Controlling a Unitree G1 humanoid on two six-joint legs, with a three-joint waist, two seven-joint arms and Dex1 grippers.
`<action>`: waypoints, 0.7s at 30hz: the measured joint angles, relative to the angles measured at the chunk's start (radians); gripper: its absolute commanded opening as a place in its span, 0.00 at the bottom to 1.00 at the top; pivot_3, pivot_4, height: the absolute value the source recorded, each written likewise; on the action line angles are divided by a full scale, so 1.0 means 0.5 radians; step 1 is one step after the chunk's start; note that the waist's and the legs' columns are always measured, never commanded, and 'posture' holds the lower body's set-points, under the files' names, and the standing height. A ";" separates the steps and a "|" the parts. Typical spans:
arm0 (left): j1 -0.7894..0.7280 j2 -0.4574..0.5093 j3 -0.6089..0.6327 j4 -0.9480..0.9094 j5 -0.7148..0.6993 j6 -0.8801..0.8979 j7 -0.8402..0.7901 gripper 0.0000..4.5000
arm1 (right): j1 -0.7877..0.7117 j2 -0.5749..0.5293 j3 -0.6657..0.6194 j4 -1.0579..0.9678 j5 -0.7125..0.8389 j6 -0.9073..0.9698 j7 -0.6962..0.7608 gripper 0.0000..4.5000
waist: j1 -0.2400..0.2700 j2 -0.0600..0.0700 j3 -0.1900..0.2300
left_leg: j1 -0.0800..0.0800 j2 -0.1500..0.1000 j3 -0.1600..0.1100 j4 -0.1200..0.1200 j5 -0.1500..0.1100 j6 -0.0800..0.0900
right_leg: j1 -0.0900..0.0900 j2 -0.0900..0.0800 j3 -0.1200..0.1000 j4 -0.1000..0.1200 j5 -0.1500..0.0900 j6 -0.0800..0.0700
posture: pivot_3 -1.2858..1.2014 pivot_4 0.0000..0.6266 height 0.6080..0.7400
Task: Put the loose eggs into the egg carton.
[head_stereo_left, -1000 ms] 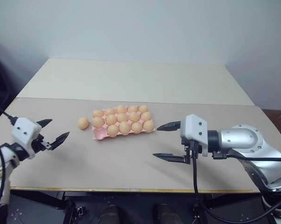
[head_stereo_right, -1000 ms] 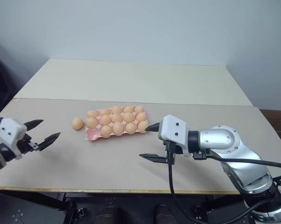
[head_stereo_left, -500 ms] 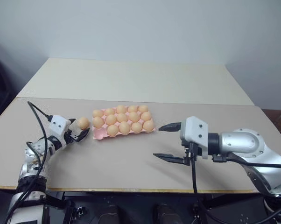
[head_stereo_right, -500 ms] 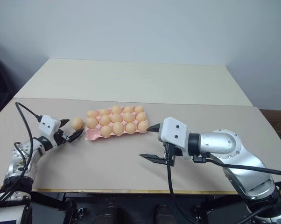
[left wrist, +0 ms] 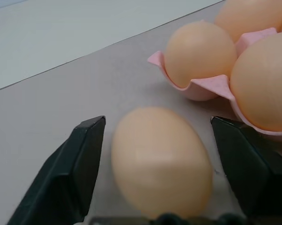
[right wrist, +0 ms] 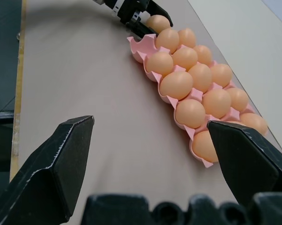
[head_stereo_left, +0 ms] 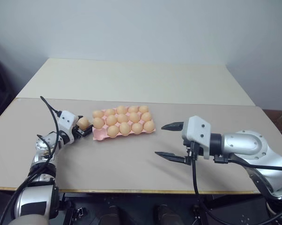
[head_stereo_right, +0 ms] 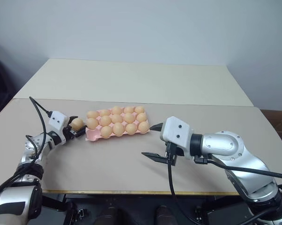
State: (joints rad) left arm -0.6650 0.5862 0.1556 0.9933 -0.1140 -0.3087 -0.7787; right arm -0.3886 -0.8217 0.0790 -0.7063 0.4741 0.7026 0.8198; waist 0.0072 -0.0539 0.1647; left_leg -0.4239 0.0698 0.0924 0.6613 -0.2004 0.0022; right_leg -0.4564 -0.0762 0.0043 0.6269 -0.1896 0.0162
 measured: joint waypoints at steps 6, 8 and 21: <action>0.006 0.001 -0.004 0.009 0.006 -0.042 -0.005 0.39 | 0.005 -0.010 -0.006 -0.003 0.000 0.009 -0.032 1.00 | 0.003 0.000 0.000 | 0.000 0.000 0.000 0.000 0.000 0.000 | 0.000 0.000 0.000 0.001 0.000 0.000 | 0.52 0.24 1.00; 0.022 0.011 -0.006 -0.003 0.028 -0.063 0.023 0.39 | 0.004 -0.010 -0.006 -0.003 -0.001 0.009 -0.033 1.00 | -0.001 0.000 0.000 | 0.000 0.000 0.000 0.000 0.000 0.000 | 0.000 0.000 0.000 0.001 0.000 0.000 | 0.52 0.24 1.00; 0.697 0.362 0.097 -1.174 -0.428 0.295 -0.541 0.39 | 0.007 -0.016 -0.010 -0.019 -0.002 0.009 -0.037 1.00 | -0.026 0.000 0.000 | 0.001 0.001 -0.001 0.000 0.000 0.000 | 0.000 -0.002 0.000 0.002 -0.007 -0.010 | 0.52 0.24 1.00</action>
State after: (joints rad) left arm -0.3166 0.7670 0.2041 0.4064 -0.3278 -0.1615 -1.0495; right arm -0.3852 -0.8297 0.0742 -0.7158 0.4730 0.7071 0.8012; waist -0.0057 -0.0540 0.1646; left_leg -0.4233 0.0700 0.0921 0.6613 -0.2003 0.0021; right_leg -0.4564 -0.0771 0.0043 0.6281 -0.1932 0.0110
